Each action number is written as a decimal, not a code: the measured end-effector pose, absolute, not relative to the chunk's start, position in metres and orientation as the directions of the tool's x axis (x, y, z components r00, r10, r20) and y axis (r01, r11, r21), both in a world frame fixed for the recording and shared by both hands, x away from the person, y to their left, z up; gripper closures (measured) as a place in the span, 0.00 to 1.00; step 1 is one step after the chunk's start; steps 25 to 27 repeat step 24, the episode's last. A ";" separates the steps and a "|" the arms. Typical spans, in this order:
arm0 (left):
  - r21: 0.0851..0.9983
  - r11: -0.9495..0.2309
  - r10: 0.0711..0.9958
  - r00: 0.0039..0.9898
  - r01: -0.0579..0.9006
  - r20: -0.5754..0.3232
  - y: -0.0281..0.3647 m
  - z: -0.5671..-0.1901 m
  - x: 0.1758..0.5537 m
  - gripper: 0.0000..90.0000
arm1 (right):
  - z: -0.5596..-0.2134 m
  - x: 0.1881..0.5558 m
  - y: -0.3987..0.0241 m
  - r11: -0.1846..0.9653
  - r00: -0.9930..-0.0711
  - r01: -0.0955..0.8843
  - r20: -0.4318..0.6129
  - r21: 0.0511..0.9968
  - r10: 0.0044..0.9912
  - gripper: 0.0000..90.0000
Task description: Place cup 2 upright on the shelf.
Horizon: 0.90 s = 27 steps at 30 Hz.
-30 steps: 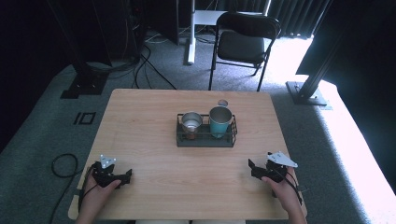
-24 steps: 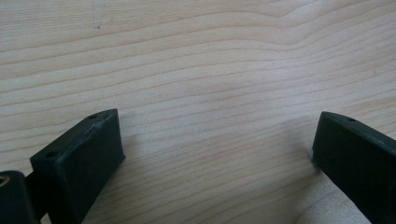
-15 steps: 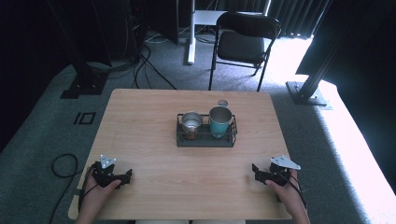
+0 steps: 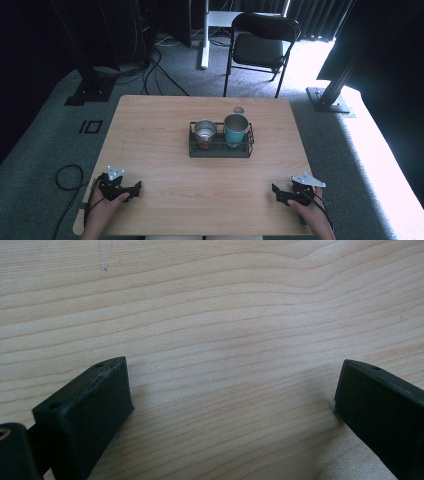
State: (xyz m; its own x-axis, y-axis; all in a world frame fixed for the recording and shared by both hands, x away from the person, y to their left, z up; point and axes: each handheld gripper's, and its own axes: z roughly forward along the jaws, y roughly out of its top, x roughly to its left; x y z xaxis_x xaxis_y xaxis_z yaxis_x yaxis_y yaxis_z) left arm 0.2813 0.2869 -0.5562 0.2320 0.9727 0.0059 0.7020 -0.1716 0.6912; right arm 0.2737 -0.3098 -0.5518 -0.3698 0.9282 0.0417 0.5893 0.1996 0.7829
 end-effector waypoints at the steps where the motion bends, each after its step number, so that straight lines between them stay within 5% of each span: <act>1: 0.691 -0.172 0.973 0.232 0.702 0.006 0.287 -0.556 0.281 0.03 | -0.553 0.272 -0.310 0.210 -0.376 0.591 0.036 0.779 0.926 0.12; 12: 0.691 -0.172 0.973 0.232 0.702 0.006 0.287 -0.556 0.281 0.03 | -0.558 0.266 -0.308 0.323 -0.471 0.609 0.003 0.725 0.882 0.12; 27: 0.691 -0.172 0.973 0.232 0.702 0.006 0.287 -0.556 0.281 0.03 | -0.559 0.266 -0.308 0.321 -0.471 0.611 0.005 0.724 0.882 0.12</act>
